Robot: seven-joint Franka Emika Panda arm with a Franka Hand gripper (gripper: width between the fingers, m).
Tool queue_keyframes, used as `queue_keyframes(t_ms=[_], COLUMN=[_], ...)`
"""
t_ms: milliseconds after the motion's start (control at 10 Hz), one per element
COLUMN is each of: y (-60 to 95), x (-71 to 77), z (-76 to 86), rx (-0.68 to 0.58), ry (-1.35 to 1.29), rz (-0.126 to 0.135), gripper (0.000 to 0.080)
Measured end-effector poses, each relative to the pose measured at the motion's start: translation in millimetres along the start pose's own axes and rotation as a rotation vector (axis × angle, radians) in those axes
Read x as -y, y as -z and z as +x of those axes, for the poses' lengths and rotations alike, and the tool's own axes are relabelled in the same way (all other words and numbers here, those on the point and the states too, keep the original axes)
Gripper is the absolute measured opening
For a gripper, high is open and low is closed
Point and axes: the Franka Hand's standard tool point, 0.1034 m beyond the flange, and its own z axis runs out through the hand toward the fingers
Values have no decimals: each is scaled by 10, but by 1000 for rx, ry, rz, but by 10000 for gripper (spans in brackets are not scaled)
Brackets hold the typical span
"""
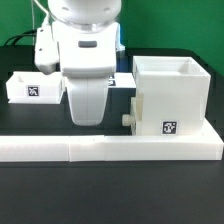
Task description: Assemble drawer
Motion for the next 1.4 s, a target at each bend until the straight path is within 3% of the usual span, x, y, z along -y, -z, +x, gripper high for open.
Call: queue_keyframes(t_ms=[100, 400, 500, 600, 1100, 1300, 1400], y=[95, 127, 45, -50, -45, -141, -163], x=[91, 616, 783, 883, 853, 898, 993], z=[-54, -151, -146, -140, -126, -280, -359], rx=[3, -39, -57, -66, -78, -94, -97], ry=[-9, -76, -97, -115, -346, -419, -547], rz=[-48, -116, -119, -100, -92, -101, -123], gripper=[649, 649, 649, 649, 649, 649, 649])
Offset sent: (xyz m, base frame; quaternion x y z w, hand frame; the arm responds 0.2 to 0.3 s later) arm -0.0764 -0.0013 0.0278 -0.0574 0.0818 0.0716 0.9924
